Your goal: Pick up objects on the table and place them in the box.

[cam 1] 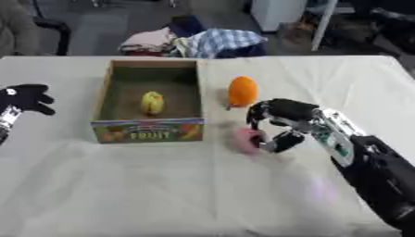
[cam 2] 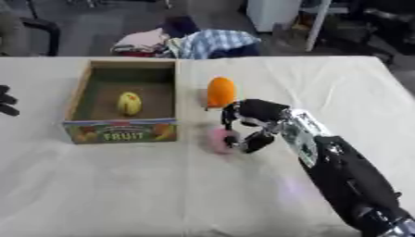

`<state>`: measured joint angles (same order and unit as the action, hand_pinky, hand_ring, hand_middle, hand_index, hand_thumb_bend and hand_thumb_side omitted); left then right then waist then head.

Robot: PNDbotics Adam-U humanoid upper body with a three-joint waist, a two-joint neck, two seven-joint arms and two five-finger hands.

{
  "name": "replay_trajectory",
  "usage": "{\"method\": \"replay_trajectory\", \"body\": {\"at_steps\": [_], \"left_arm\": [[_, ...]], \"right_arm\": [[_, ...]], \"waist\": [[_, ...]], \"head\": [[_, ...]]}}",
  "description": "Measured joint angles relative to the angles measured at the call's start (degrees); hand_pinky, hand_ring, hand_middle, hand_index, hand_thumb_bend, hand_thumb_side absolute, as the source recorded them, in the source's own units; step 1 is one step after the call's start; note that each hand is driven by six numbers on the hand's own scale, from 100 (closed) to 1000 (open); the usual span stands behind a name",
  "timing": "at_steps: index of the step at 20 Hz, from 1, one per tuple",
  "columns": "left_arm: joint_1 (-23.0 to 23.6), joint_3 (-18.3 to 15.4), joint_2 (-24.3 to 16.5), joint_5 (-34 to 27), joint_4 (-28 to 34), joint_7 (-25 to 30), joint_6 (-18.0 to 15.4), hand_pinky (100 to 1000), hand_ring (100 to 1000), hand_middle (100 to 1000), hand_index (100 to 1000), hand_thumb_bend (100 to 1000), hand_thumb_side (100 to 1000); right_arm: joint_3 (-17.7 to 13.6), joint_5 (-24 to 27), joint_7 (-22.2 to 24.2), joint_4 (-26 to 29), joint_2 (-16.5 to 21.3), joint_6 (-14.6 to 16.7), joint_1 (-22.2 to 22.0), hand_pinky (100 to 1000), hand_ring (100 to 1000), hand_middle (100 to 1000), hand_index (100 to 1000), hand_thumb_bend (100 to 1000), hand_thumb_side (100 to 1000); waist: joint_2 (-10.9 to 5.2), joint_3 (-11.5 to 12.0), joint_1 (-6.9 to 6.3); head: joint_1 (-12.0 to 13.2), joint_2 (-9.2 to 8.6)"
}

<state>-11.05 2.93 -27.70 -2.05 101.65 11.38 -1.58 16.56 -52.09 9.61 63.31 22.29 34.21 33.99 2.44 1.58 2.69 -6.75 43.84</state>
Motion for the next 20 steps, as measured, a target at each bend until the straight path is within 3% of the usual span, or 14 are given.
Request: {"method": "replay_trajectory", "body": {"at_steps": [4,10,15,20], "left_arm": [[0.1,0.0,0.0,0.0,0.0,0.0,0.0,976,639,644,810,210,847],[0.4,0.0,0.0,-0.3,0.1,0.0,0.0,980,636,641,808,210,841],[0.0,0.5,1.0,-1.0,0.6,0.5,0.0,984,636,641,808,209,834],[-1.4,1.3,2.3,-2.1,1.1,1.4,0.1,985,636,640,808,211,824]], "right_arm": [[-0.7,0.8,-3.9,0.6,0.0,-1.1,2.0,656,699,602,285,144,100],[-1.7,4.1,-4.2,1.8,-0.3,-2.9,9.8,655,693,606,298,178,100],[-2.5,4.4,-3.2,-3.5,-3.5,-3.7,15.9,656,690,608,306,156,100],[-4.1,0.1,-3.4,-10.9,-9.3,-2.8,19.2,660,691,613,317,123,100]], "waist": [[-0.15,0.0,0.0],[-0.74,0.2,-0.05],[-1.07,1.6,-0.37],[-1.07,3.2,-0.83]], "head": [[0.0,0.0],[0.0,0.0],[-0.3,0.0],[-0.8,0.0]]}}
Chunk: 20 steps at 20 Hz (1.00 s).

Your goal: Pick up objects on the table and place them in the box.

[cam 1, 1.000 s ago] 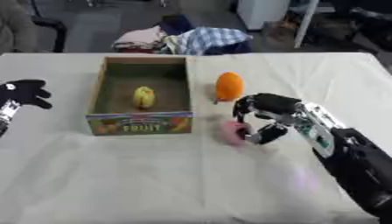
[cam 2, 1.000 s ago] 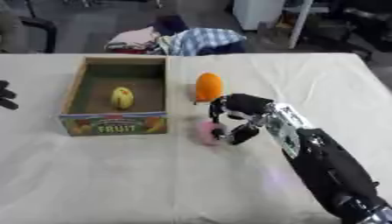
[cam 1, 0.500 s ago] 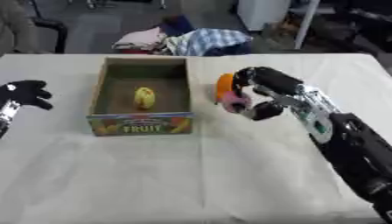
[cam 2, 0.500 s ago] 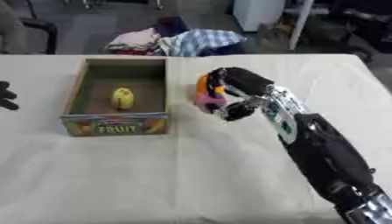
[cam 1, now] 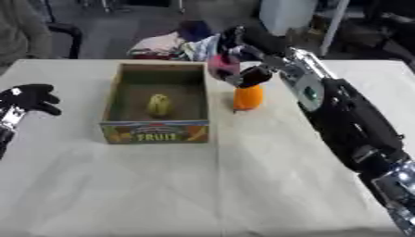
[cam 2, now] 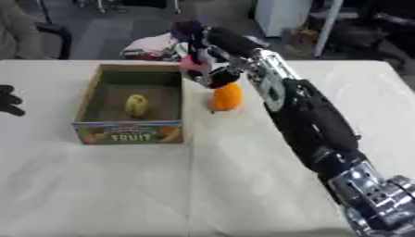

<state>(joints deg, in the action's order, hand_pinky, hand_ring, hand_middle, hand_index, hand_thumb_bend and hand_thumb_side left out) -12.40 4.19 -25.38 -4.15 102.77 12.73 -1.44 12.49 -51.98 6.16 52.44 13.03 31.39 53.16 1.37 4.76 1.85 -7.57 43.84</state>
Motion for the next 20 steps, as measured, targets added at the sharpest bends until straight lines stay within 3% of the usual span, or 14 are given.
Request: {"method": "replay_trajectory", "body": {"at_steps": [6,7,8,9,11,14,15,16,17,18,19,20], "left_arm": [[-1.3,0.5,1.0,-0.9,0.4,0.7,0.3,986,636,640,808,210,826],[-1.3,0.5,1.2,-0.9,0.4,0.7,0.3,986,636,640,808,209,828],[-1.3,0.6,1.3,-1.0,0.4,0.8,0.4,987,636,640,808,207,829],[-1.3,0.6,1.3,-1.0,0.4,0.9,0.4,987,636,640,808,207,830],[-1.5,0.6,1.5,-1.2,0.4,1.0,0.5,988,636,640,808,206,832],[-1.7,0.8,1.7,-1.4,0.4,1.2,0.6,989,636,640,808,205,834],[-1.7,0.9,1.7,-1.4,0.4,1.2,0.6,989,636,640,808,205,835],[-1.7,0.9,1.7,-1.4,0.4,1.2,0.6,989,636,640,809,205,835],[-1.7,0.9,1.7,-1.4,0.4,1.2,0.6,989,636,640,809,205,835],[-1.7,0.9,1.7,-1.4,0.4,1.2,0.6,990,636,640,809,205,836],[-1.7,0.9,1.7,-1.4,0.4,1.2,0.6,990,636,640,809,205,836],[-1.7,0.9,1.7,-1.4,0.4,1.2,0.6,990,636,640,809,204,838]], "right_arm": [[-2.5,-7.8,-2.4,-7.8,-6.7,1.4,1.3,664,694,617,332,100,100],[-2.8,-8.9,-2.8,-8.8,-7.5,1.6,1.3,665,695,616,336,178,100],[-3.1,-10.0,-3.2,-9.7,-8.2,1.8,1.3,666,697,620,344,100,100],[-3.3,-11.0,-3.5,-10.5,-8.9,2.0,1.3,667,699,624,363,100,121],[-3.5,-12.8,-4.1,-12.0,-10.1,2.3,1.3,671,704,631,429,100,162],[-3.7,-15.0,-4.8,-13.3,-10.9,3.1,1.3,683,725,667,628,100,293],[-3.7,-15.7,-4.9,-13.5,-11.1,3.3,1.3,685,729,672,655,100,308],[-3.7,-16.3,-5.0,-13.6,-11.2,3.6,1.3,697,747,703,758,100,389],[-3.7,-16.8,-4.9,-13.6,-11.2,3.8,1.3,700,751,712,788,100,407],[-3.7,-17.3,-4.8,-13.6,-11.2,4.1,1.3,713,772,747,868,100,486],[-3.7,-17.7,-4.4,-13.5,-11.2,4.3,1.3,714,772,748,872,100,492],[-3.7,-17.9,-4.0,-13.3,-11.1,4.6,1.3,718,779,761,888,100,559]], "waist": [[0.07,1.3,-0.32],[0.1,1.4,-0.32],[0.17,1.6,-0.32],[0.25,1.7,-0.33],[0.33,1.9,-0.33],[0.34,2.0,-0.34],[0.34,2.0,-0.34],[0.34,2.0,-0.34],[0.34,2.0,-0.34],[0.32,1.9,-0.33],[0.27,1.9,-0.32],[0.21,1.7,-0.31]], "head": [[-0.7,0.0],[-0.7,0.0],[-0.8,0.0],[-0.9,0.0],[-0.9,0.0],[-1.1,0.0],[-1.1,0.0],[-1.1,0.0],[-1.1,0.0],[-1.1,0.0],[-1.1,0.0],[-1.1,0.0]]}}
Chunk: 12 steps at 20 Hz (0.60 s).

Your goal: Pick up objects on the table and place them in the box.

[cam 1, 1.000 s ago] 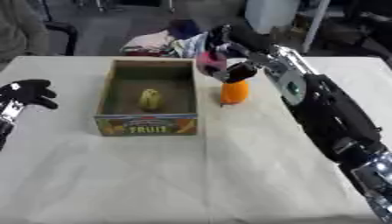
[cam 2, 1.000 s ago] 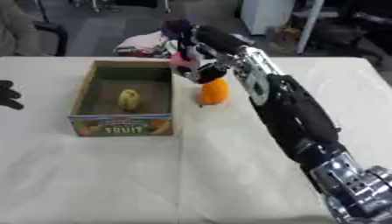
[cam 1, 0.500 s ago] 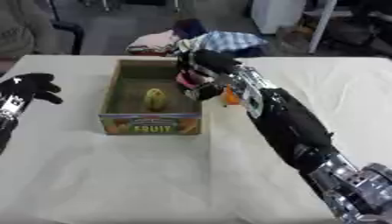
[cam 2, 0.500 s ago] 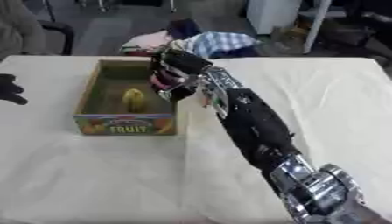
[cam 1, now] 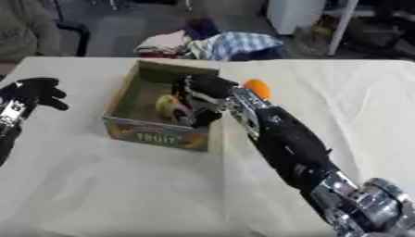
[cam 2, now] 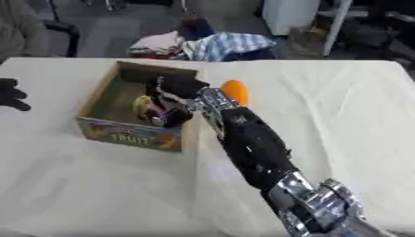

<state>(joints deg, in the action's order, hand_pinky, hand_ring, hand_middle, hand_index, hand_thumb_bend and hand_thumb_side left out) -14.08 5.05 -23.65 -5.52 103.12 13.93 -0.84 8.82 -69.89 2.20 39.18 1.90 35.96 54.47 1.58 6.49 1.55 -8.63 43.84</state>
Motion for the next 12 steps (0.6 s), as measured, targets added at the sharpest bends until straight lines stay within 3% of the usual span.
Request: {"method": "replay_trajectory", "body": {"at_steps": [3,4,12], "left_arm": [[0.0,0.0,0.0,0.0,0.0,0.0,0.0,991,637,641,809,202,841],[0.1,0.0,0.0,0.0,0.0,0.1,0.0,991,637,641,809,202,842],[0.5,0.0,0.0,0.1,-0.1,0.1,0.1,992,637,641,809,198,847]], "right_arm": [[0.0,0.0,1.4,1.4,0.7,0.2,0.9,724,790,779,890,100,744],[0.0,0.0,1.8,2.1,1.0,0.1,1.3,728,795,789,893,100,861],[-0.1,2.1,3.4,5.9,4.2,-1.3,1.6,731,799,790,885,100,830]], "waist": [[-0.17,-0.3,0.02],[-0.2,-0.4,0.06],[-0.21,-1.0,0.21]], "head": [[0.0,0.0],[0.0,0.0],[0.4,0.0]]}}
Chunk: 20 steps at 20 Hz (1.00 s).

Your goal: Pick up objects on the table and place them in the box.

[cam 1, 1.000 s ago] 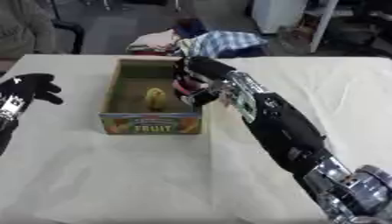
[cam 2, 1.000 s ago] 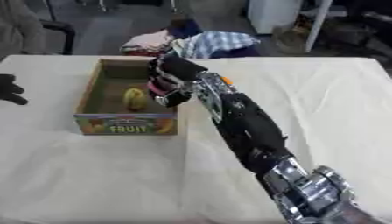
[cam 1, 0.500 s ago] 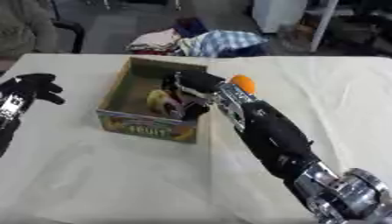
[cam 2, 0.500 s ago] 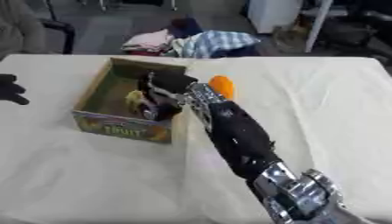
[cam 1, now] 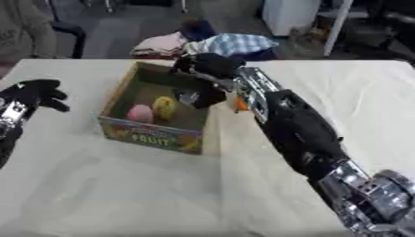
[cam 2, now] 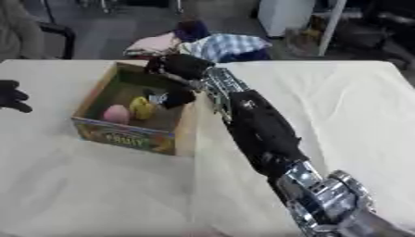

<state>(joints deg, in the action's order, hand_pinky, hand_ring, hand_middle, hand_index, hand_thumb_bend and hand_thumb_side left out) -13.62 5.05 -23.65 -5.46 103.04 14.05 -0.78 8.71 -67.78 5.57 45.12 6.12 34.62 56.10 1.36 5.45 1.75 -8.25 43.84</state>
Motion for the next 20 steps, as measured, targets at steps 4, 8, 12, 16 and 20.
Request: {"method": "replay_trajectory", "body": {"at_steps": [4,8,12,16,20], "left_arm": [[0.2,0.0,0.0,0.2,-0.3,0.0,0.0,993,637,641,809,196,853],[0.5,0.0,0.0,0.5,-0.3,0.0,0.0,994,637,640,809,195,855],[0.7,-0.1,0.0,0.6,-0.3,-0.1,-0.1,994,637,641,809,194,855],[1.0,-0.2,0.0,0.7,-0.3,-0.2,-0.1,994,638,641,810,193,857],[1.0,-0.3,0.0,0.7,-0.3,-0.2,-0.1,995,638,641,810,193,857]], "right_arm": [[-1.3,0.8,0.4,0.0,2.9,-1.6,0.0,738,810,810,928,100,815],[-3.6,0.8,2.0,-2.0,6.0,-4.3,-0.4,760,846,871,976,100,632],[-6.6,-0.5,4.1,-5.4,7.6,-8.1,-1.0,764,858,885,982,218,648],[-9.3,-1.9,4.0,-8.2,8.2,-11.7,-1.2,761,857,883,981,213,629],[-11.2,-3.0,2.3,-10.6,8.4,-14.9,-1.7,759,855,879,976,209,631]], "waist": [[-0.01,-0.3,0.17],[-0.01,-0.5,0.27],[-0.01,-0.7,0.15],[-0.01,-0.7,-0.04],[0.0,-0.7,-0.32]], "head": [[0.3,0.0],[0.7,0.0],[1.1,0.0],[1.1,0.0],[1.3,0.0]]}}
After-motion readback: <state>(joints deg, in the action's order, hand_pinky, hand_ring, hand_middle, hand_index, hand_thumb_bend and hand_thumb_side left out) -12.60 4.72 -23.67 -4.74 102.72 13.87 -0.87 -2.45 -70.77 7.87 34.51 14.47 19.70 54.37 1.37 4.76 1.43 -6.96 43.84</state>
